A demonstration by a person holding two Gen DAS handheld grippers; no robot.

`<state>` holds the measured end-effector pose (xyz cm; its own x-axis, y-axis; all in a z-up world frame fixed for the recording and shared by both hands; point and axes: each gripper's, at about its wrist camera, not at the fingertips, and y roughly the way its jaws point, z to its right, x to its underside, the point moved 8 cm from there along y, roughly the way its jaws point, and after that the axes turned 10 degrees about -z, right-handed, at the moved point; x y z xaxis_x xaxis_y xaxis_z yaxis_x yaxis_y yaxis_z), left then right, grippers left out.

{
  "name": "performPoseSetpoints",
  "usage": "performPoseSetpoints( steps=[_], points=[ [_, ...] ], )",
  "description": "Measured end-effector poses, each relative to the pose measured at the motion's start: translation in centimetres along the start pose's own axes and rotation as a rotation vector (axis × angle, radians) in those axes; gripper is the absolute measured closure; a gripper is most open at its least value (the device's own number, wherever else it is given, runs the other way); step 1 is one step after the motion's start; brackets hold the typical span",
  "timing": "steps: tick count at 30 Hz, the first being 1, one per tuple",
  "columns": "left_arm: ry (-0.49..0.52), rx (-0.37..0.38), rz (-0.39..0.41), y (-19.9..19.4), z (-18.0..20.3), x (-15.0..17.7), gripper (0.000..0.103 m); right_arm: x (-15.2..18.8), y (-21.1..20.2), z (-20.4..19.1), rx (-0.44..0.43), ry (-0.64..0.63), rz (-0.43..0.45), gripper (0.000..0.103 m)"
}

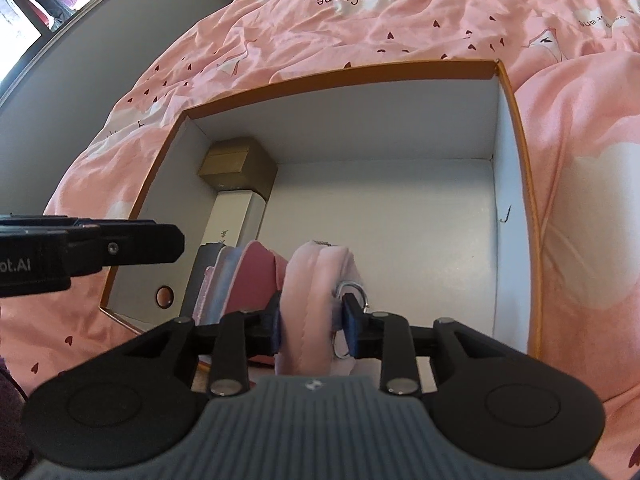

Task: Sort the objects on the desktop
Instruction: 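Carry the card wallet and pink pouch into the shoebox with the left and right grippers, then lower the card wallet and pink pouch into the shoebox with the left and right grippers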

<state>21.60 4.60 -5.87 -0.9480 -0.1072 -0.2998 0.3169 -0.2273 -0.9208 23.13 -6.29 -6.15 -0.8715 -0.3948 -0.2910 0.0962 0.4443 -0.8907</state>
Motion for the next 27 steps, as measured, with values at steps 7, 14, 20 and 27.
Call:
performPoseSetpoints(
  steps=[7,14,20,27],
  points=[
    [-0.093,0.031,-0.011,1.3,-2.8,2.1,0.071,0.3,-0.1,-0.1,-0.053,0.07,0.002,0.062],
    [-0.148,0.067,-0.013,1.7,-4.0,3.0,0.071,0.6,-1.1,0.3,-0.125,0.134,0.025,0.057],
    [-0.169,0.084,-0.019,2.0,-4.2,3.6,0.071,0.5,-1.5,0.4,-0.092,0.108,0.033,0.054],
    [-0.163,0.093,-0.017,2.0,-3.6,3.8,0.071,0.4,-2.0,0.3,-0.082,0.08,0.019,0.048]
  ],
)
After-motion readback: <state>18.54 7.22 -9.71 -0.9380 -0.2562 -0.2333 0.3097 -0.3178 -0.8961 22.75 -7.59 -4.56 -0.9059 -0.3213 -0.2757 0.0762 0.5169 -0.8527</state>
